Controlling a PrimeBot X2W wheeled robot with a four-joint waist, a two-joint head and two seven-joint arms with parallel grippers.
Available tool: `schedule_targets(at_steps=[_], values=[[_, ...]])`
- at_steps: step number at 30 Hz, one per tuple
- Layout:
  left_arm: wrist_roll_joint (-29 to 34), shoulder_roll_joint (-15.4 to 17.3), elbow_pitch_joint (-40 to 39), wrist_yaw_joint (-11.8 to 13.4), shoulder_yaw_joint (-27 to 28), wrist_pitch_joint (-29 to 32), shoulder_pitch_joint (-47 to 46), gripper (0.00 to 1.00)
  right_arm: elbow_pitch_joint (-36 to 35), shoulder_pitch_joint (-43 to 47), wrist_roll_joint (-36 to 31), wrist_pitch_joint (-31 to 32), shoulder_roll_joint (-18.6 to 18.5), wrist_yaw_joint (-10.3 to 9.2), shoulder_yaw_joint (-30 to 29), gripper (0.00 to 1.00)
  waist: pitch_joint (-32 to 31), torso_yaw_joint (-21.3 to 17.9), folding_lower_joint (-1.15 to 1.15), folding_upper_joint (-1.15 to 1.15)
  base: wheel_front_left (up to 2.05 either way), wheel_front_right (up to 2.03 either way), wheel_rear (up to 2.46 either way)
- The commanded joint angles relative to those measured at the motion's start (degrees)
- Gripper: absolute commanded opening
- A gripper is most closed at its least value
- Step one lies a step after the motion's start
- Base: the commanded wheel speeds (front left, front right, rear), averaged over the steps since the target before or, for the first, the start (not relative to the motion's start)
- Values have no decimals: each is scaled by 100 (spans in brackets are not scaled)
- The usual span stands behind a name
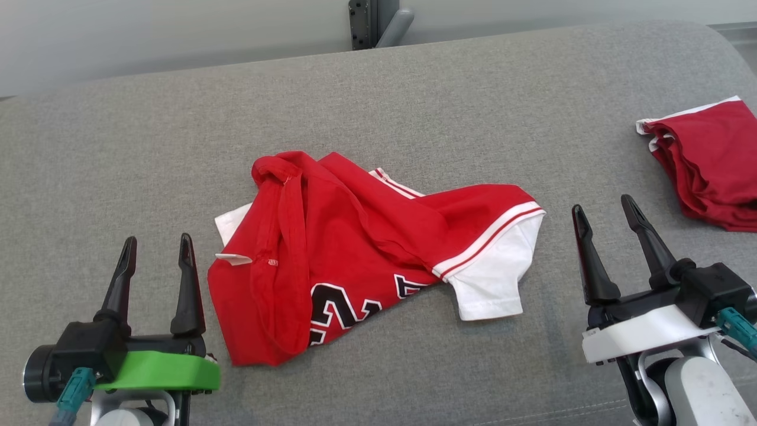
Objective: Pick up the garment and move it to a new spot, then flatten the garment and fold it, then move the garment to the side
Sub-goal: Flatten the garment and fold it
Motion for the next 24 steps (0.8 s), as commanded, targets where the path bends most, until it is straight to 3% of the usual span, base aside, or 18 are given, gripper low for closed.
schedule_targets(at_steps=[1,10,17,24], values=[[45,54,-32,34,-5,12,76,100,-42,84,-36,33,19,-2,-15,100,-11,12,0,0,0,0,0],[115,75,-136,-57,-182,152,-288,100,-127,26,32,93,49,-2,47,100,110,-23,0,0,0,0,0],[93,90,109,-524,-685,862,-1326,100,-72,-194,71,69,86,-2,230,100,449,-300,0,0,0,0,0],[-149,160,1132,-936,-921,1770,-2181,100,79,-387,131,-45,166,-2,384,100,781,-666,0,0,0,0,0]])
